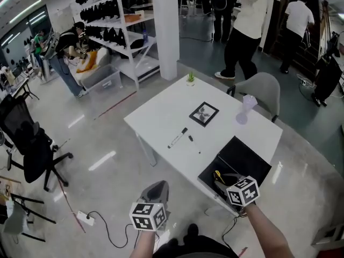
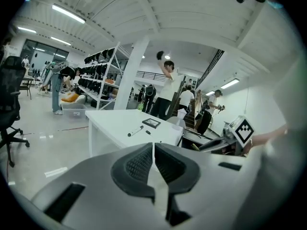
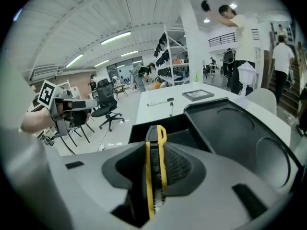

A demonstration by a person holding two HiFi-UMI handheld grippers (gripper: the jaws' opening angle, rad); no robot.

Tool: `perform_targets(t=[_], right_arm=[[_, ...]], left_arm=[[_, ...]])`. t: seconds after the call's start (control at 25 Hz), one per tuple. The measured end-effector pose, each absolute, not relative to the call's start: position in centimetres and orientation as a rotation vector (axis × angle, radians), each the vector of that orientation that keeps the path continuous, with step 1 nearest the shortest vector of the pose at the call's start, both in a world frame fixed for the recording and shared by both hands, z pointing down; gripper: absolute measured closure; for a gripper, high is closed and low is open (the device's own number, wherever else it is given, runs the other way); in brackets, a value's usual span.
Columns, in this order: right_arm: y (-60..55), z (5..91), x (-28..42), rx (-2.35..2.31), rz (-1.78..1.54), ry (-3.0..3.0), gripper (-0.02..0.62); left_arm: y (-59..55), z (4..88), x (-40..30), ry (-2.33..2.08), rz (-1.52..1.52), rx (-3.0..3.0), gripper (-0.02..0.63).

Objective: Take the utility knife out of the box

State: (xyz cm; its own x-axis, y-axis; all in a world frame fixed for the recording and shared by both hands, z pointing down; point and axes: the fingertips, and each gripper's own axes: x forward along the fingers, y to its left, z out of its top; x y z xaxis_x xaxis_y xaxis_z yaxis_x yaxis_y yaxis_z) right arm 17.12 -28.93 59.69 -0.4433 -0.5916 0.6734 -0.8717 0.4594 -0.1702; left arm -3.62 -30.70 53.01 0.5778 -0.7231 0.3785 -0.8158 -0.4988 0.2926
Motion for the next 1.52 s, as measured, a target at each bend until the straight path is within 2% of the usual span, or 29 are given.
perform_targets(t=[1.52], right_arm=[[-26.5,44.5,22.3,1.988,0.522,-2.484,0.476]], left_arm=[[-32.0,50.4,5.3,-1.001,0.310,2.590,0.586]])
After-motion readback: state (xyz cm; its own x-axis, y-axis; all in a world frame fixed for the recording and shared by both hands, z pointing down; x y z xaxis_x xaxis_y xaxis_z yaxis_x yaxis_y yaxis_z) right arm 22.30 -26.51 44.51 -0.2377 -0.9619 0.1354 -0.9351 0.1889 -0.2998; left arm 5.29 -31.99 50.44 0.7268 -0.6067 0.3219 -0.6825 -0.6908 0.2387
